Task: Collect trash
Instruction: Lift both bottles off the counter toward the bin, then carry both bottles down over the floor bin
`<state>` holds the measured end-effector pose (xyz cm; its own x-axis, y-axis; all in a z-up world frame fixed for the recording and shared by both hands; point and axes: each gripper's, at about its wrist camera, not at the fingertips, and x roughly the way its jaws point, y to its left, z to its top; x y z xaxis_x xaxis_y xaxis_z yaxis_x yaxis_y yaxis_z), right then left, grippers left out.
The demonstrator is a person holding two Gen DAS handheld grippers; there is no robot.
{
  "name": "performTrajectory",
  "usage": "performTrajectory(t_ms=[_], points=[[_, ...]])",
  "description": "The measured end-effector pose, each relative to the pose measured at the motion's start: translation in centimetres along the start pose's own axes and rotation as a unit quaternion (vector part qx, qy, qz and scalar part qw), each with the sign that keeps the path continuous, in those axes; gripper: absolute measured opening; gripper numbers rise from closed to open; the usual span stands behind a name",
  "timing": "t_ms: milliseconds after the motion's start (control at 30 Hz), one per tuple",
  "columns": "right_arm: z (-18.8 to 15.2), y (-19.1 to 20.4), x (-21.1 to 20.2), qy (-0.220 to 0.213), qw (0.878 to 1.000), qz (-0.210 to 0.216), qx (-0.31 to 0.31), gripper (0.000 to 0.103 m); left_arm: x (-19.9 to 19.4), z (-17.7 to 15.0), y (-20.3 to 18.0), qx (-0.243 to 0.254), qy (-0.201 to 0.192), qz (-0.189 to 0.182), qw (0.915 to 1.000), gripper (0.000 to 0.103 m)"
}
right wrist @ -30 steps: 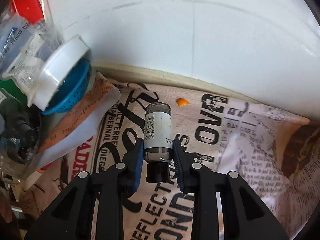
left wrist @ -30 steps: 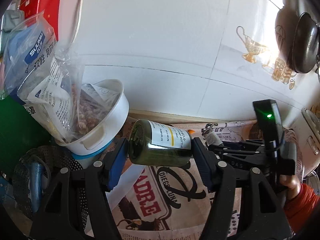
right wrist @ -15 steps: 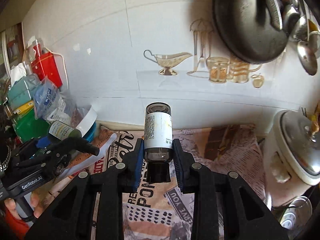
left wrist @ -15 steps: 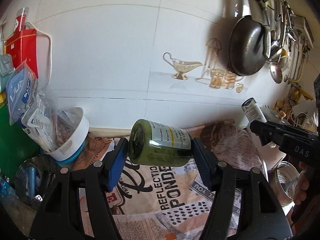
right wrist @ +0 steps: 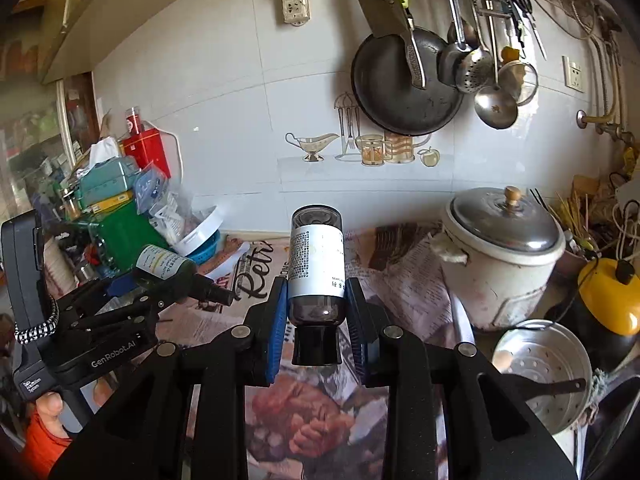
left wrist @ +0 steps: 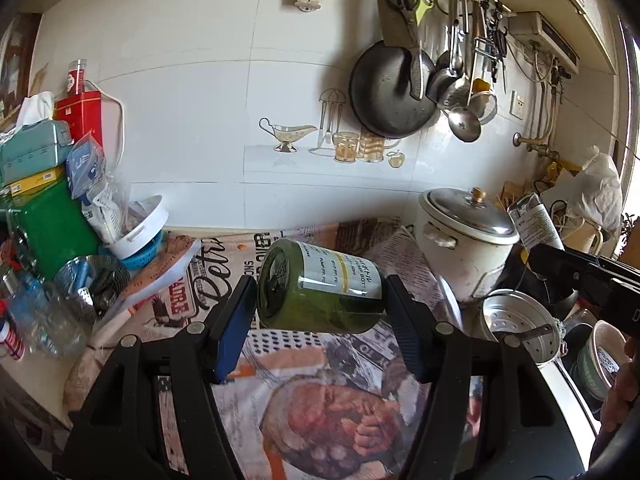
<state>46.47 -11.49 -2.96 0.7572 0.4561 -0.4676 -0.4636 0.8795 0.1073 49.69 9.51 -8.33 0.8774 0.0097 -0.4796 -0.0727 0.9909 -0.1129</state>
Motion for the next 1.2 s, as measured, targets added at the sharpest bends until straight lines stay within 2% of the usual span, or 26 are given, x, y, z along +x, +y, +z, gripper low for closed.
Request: performTrajectory(t_ms=[133,267,433,567,767,900,1200], points=[[-3.2,-1.6,-5.0,0.009,1.0,0.002,0.008,0.026,-3.6,-3.4,-3.4,0.0,0.015,0.007,0.9999,0.064],[-5.3,-2.7,-8.2,0.029,0.999,-0.005,0.014,0.026,-6.2,-5.7,-5.6,0.001,0.039,0.008,0.9992,0.064],[-7.7,-3.5,-10.5,0.053,0.998,-0.008,0.031,0.026,-7.8,-8.3,-7.1,-0.001,0.076,0.005,0.9971,0.064],[-10.4,-3.8,-10.5,0.073,0.996,-0.024,0.044,0.026,-7.2,-11.0,-7.6,0.006,0.109,-0.004,0.9941,0.064],[-16.1,-3.8,-7.3,0.131,0.988,-0.036,0.077,0.026,-3.4,-17.7,-6.7,0.008,0.181,-0.013,0.9834,0.064],[-21.1,-3.4,-3.7,0.178,0.979,-0.047,0.089,0.026,0.3,-23.3,-5.1,0.007,0.233,-0.014,0.9723,0.064],[-36.4,-3.8,6.6,0.294,0.945,-0.049,0.138,0.026,8.5,-37.9,-2.2,0.03,0.316,-0.015,0.9483,0.064]])
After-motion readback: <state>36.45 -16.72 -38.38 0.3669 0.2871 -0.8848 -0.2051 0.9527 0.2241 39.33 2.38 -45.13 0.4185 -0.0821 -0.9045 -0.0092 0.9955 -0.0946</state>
